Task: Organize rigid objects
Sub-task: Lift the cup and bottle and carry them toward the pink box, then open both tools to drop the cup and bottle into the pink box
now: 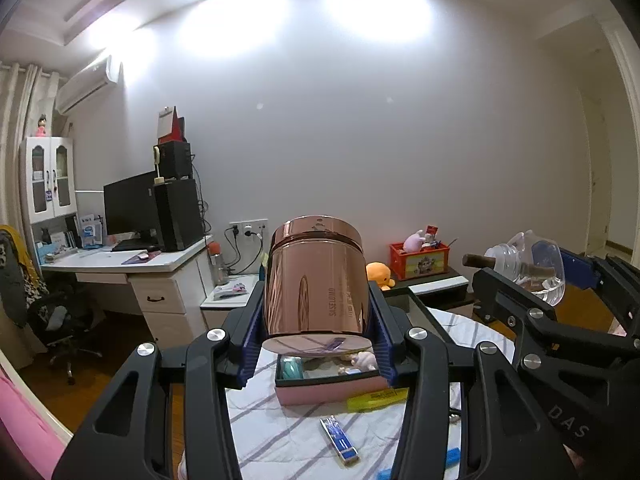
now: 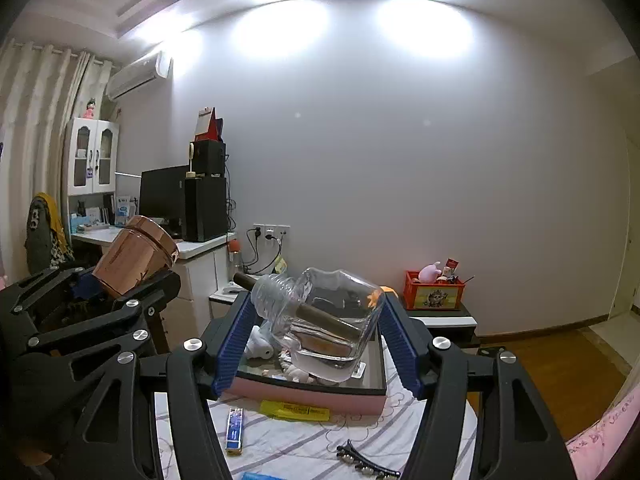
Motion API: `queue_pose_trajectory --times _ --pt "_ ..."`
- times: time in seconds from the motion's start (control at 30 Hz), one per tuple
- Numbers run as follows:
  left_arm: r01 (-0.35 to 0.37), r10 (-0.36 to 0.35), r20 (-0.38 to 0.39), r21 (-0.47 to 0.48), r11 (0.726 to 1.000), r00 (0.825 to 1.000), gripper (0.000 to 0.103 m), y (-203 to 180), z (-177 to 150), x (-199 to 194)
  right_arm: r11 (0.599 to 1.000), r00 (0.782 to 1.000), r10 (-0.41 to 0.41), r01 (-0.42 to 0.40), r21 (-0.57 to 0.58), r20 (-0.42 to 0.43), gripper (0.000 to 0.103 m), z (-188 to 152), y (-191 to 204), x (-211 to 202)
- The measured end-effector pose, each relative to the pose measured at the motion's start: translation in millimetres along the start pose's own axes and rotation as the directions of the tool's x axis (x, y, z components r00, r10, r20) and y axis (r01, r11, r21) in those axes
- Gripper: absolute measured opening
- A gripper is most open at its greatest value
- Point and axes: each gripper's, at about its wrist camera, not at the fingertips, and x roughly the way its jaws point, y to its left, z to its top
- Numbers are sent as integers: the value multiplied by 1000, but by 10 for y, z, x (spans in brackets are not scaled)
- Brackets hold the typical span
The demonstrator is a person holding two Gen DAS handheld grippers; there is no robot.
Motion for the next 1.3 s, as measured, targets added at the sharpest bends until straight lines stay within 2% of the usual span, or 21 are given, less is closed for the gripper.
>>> queue_pose_trajectory --times 0.27,0.4,0.53,0.6,0.7,0.83,0.97,1.1,1.17,1.27,1.3 --pt "-13 15 -52 34 999 999 47 -25 -61 528 1000 999 5 -5 -7 -46 65 -70 -57 456" --pt "20 -16 -132 33 999 991 47 -43 -161 1017 1000 994 0 -2 -14 -112 65 -156 -134 891" --pt "47 -39 -244 27 999 969 47 -72 -362 1612 1000 978 -7 3 -21 -209 65 -311 -225 1378" --pt "48 -35 -298 34 998 954 47 -102 -487 1887 1000 962 -12 5 -24 -274 65 -448 -257 1636" --pt "71 -57 -362 26 997 930 47 -150 -651 2208 1000 929 22 -18 15 -368 65 -683 -335 1943" --pt "97 -74 -435 31 995 897 47 -261 -869 2515 1000 904 -2 9 14 -428 65 -903 -411 2124" --pt "99 -62 -464 57 993 884 49 -299 -952 2691 999 885 -31 36 3 -464 65 -1013 -503 2223" --pt "58 -16 -442 82 995 897 52 -248 -944 2740 998 869 -54 63 3 -492 65 -1073 -576 2339" --pt "40 -5 -435 73 996 901 72 -213 -956 2738 997 860 -72 79 -8 -505 65 -1114 -599 2360" --pt "31 -5 -434 53 998 901 78 -142 -945 2711 995 859 -95 94 -27 -503 68 -1094 -595 2326" --pt "22 2 -429 51 998 903 80 -123 -920 2671 995 863 -90 94 -17 -498 74 -1075 -610 2301"
